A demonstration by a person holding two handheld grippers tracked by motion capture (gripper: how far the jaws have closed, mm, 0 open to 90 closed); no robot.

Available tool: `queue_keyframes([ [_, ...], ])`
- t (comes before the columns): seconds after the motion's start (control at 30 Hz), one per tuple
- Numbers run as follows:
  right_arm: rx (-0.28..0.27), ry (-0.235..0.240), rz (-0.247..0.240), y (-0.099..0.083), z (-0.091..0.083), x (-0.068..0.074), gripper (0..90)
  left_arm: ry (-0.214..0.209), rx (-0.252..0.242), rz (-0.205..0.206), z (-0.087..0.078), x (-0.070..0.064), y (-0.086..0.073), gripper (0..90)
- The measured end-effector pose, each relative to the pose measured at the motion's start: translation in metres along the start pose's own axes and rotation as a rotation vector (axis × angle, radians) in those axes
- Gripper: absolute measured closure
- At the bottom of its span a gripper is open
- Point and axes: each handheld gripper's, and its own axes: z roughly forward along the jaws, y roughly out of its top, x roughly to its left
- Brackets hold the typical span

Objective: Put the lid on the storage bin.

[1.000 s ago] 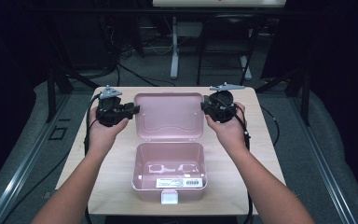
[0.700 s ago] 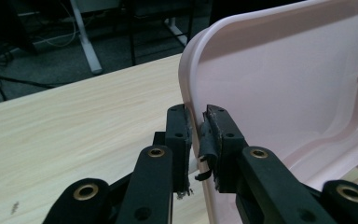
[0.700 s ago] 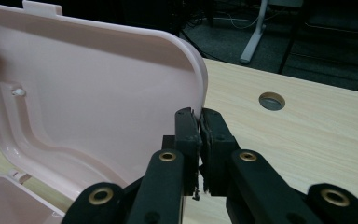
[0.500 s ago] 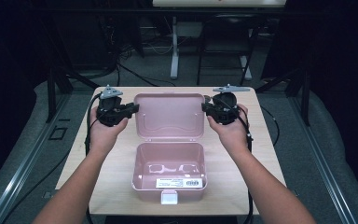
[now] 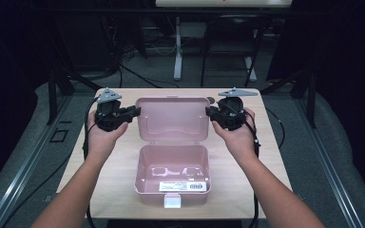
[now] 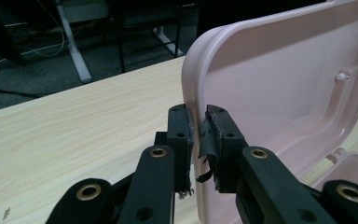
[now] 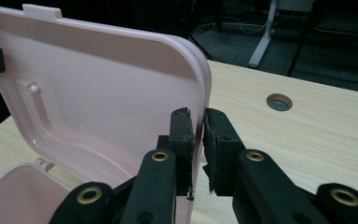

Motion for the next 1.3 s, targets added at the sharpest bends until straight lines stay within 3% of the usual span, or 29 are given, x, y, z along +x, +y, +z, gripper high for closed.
queue_keyframes([
  [0.2,-0.010,-0.003,-0.031,-0.002,-0.006,0.003,81.7,-0.022,-0.007,-0.007,-0.004,0.000,-0.001,81.1],
  [0.63,-0.013,0.011,-0.044,-0.005,-0.016,0.006,81.7,-0.038,-0.014,-0.001,-0.011,-0.003,-0.001,81.0],
  [0.73,-0.014,0.014,-0.045,-0.006,-0.019,0.007,81.6,-0.063,-0.019,-0.009,-0.014,-0.004,-0.002,80.0],
  [1.3,-0.019,0.050,-0.057,-0.009,-0.026,0.008,77.4,-0.036,-0.013,0.045,-0.017,-0.010,0.000,81.0],
])
